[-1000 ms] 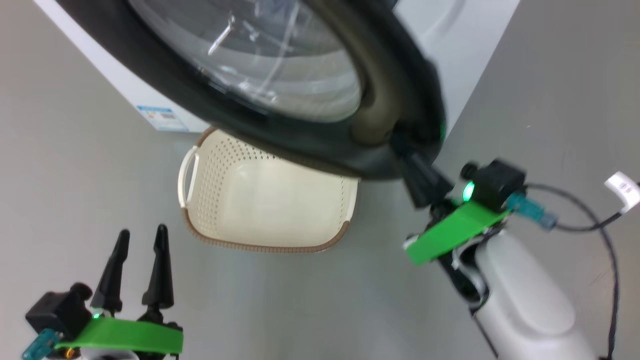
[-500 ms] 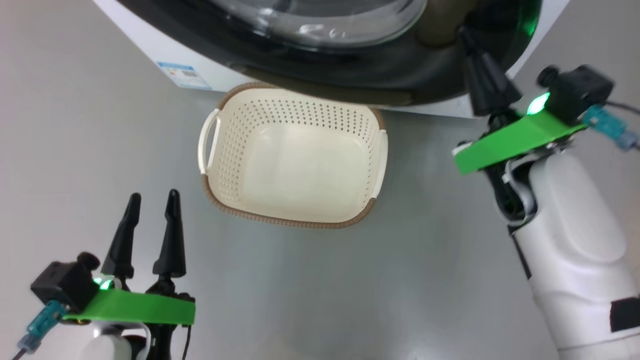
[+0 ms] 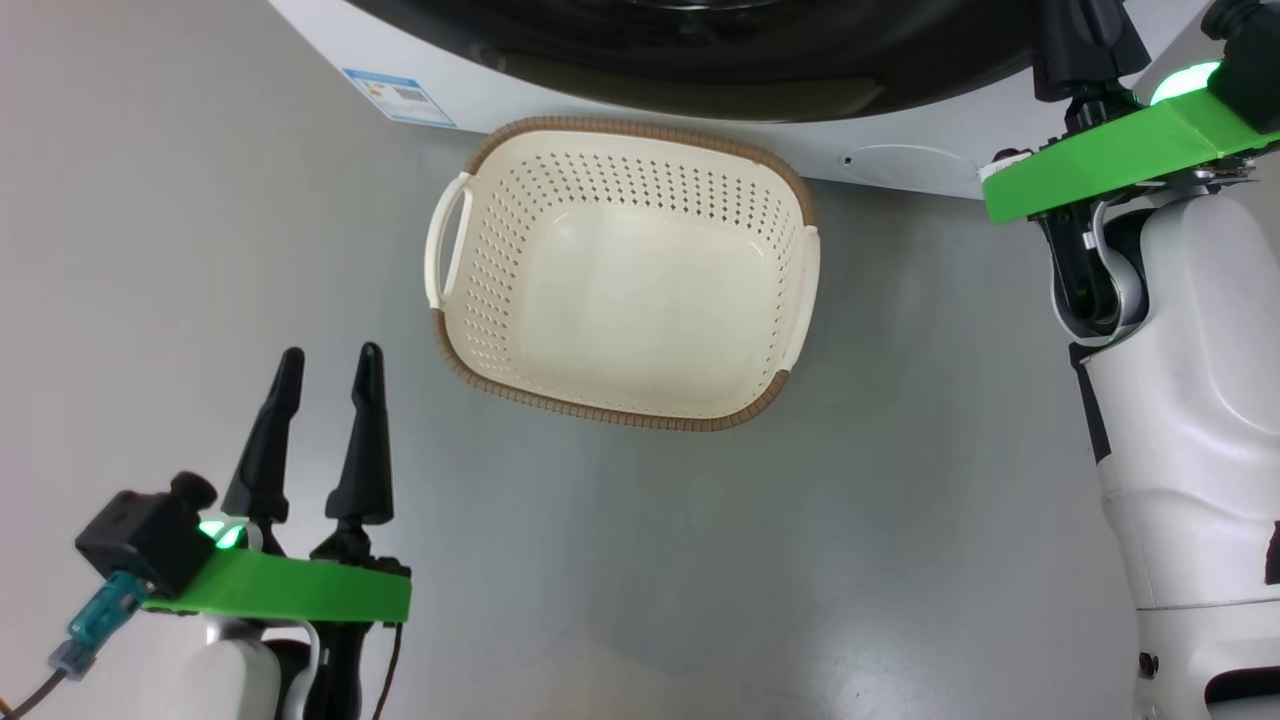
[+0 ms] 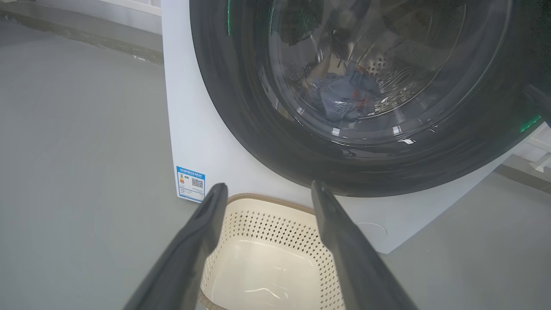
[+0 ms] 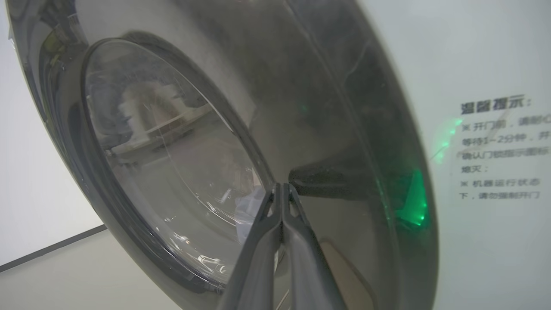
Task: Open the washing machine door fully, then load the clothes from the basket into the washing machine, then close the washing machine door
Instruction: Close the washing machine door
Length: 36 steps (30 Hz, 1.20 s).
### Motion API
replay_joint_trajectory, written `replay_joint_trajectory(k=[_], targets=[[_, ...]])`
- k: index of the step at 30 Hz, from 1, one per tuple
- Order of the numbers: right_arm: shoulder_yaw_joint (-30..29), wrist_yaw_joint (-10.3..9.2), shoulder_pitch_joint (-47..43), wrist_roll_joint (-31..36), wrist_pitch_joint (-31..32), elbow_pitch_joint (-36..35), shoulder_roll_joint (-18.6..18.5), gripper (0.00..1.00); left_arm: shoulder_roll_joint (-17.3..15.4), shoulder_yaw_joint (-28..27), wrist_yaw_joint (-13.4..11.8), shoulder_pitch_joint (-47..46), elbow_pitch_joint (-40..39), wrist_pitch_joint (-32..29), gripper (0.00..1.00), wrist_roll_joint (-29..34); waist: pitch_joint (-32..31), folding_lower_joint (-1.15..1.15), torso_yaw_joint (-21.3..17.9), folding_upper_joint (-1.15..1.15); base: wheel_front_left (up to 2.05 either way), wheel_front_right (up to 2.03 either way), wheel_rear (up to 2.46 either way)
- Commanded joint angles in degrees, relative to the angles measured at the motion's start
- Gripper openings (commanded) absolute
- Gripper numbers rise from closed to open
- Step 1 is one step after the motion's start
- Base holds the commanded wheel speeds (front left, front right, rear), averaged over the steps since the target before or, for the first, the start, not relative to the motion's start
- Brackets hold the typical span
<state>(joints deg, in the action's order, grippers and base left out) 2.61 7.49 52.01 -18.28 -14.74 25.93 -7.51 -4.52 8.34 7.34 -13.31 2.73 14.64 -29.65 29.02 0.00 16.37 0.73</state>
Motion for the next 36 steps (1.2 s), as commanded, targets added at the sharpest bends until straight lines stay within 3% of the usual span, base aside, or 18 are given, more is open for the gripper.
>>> replay_joint_trajectory(k=[1,16,19,20,21,22,23,36], targets=[[-0.6,0.0,2.0,0.0,-0.3,-1.5,0.8,0.0,-1.2,-1.8,0.1,-0.8,-1.4,0.4,1.0,-0.3,0.1,0.0,0.2,0.0,0.0,0.0,0.0],[4.3,0.0,-5.7,-0.7,-0.3,-1.0,1.5,0.0,-2.6,-3.0,0.1,1.3,1.6,0.4,1.0,0.1,-4.7,0.0,-2.0,0.0,0.0,0.0,0.0],[5.4,0.0,-8.5,-1.1,-0.3,-0.9,1.7,0.35,-3.2,-3.3,0.1,2.1,2.5,0.4,1.0,0.3,-6.3,0.0,-2.9,0.0,0.0,0.0,0.0],[5.4,0.0,-8.5,-1.1,-0.3,-0.9,1.7,0.35,-3.2,-3.3,0.1,2.1,2.5,0.4,1.0,0.3,-6.3,0.0,-2.9,0.0,0.0,0.0,0.0],[5.7,0.0,-9.5,-1.2,-0.3,-0.8,1.8,0.47,-3.4,-3.3,0.1,2.4,2.8,0.4,1.0,0.4,-6.8,0.0,-3.2,0.0,0.0,0.0,0.0],[6.0,0.0,-10.3,-1.3,-0.3,-0.9,1.8,0.78,-3.6,-3.5,0.1,2.6,3.1,0.4,1.0,0.4,-7.3,0.0,-3.4,0.0,0.0,0.0,0.0],[6.2,0.0,-11.2,-1.3,-0.3,-1.0,1.9,1.0,-3.8,-3.7,0.1,2.8,3.4,0.4,1.0,0.5,-7.7,0.0,-3.7,0.0,0.0,0.0,0.0],[8.3,0.0,-24.1,-1.1,-0.3,-1.3,1.6,1.0,-6.7,-5.8,0.1,5.9,6.7,0.4,1.0,1.9,-13.1,0.0,-9.8,0.0,0.0,0.0,0.0]])
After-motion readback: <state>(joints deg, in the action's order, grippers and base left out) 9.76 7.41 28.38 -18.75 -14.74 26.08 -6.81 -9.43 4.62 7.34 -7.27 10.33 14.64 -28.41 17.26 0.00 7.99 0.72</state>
